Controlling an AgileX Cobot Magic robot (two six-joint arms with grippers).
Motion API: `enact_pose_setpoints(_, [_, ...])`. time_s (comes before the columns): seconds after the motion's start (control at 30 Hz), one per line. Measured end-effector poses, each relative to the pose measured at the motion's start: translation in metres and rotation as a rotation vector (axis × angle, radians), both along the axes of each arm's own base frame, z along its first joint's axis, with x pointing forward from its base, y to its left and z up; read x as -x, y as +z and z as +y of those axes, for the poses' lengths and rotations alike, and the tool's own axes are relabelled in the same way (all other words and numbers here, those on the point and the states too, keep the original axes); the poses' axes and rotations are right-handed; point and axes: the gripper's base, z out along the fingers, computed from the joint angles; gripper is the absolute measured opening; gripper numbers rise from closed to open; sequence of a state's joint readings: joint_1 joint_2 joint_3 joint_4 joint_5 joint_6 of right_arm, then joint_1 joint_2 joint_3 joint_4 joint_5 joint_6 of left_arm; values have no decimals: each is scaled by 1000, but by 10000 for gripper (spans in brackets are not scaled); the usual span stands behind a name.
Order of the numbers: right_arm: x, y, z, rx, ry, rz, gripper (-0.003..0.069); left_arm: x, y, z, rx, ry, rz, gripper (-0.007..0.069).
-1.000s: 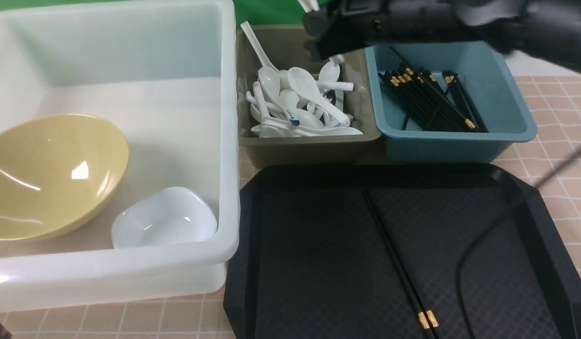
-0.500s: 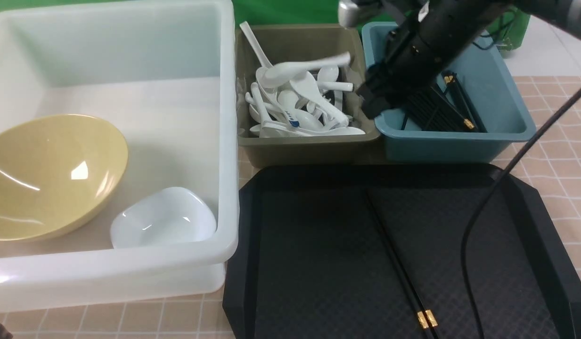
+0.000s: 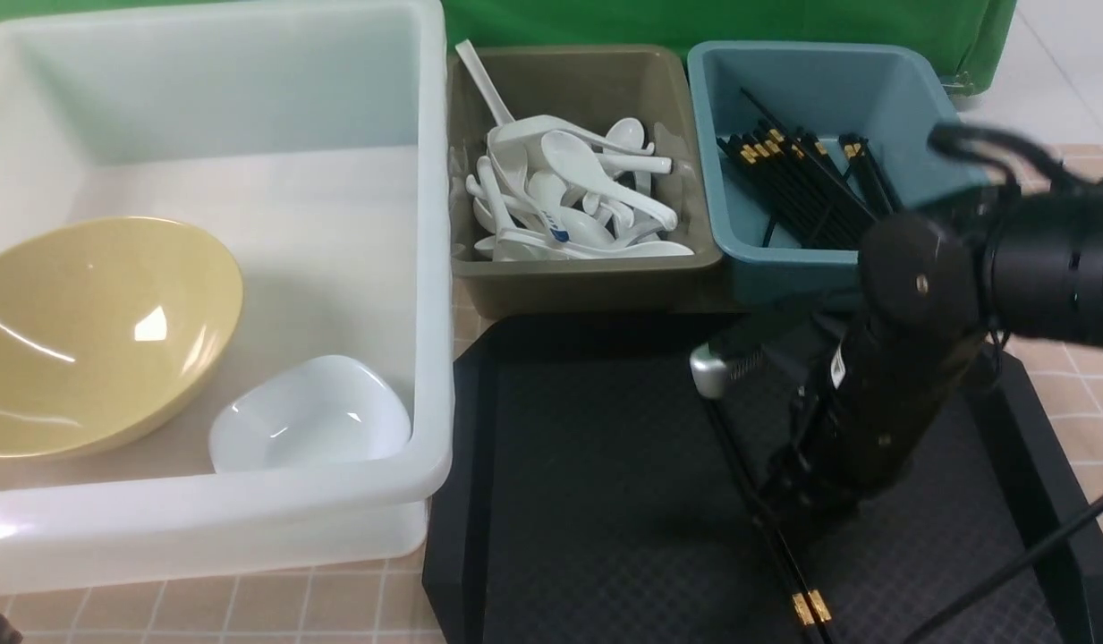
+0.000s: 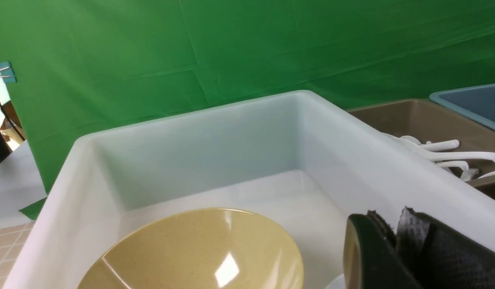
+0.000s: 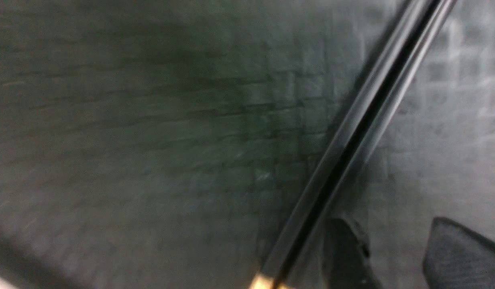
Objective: On brown table put chopsticks spoon bowls plates into blue grey white boxes.
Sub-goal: 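Grasp the chopsticks with the right gripper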
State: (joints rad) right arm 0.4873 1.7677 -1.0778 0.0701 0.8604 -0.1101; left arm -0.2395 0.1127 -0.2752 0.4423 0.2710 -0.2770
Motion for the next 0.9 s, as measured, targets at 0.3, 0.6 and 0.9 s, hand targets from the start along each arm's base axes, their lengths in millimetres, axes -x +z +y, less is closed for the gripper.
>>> enact_pose_setpoints(0.3, [-6,-20,6,-55,-118,-25,307,0,0,0,0,0,-1,59])
enact_pose_setpoints(0.6, [-6,-12,5,-53,-79,-44,243,0,0,0,-2,0,-1,59])
enact_pose_setpoints(0.9, [-5,-14,5,-51,-46,-54,242,0,0,0,-2,0,-1,59])
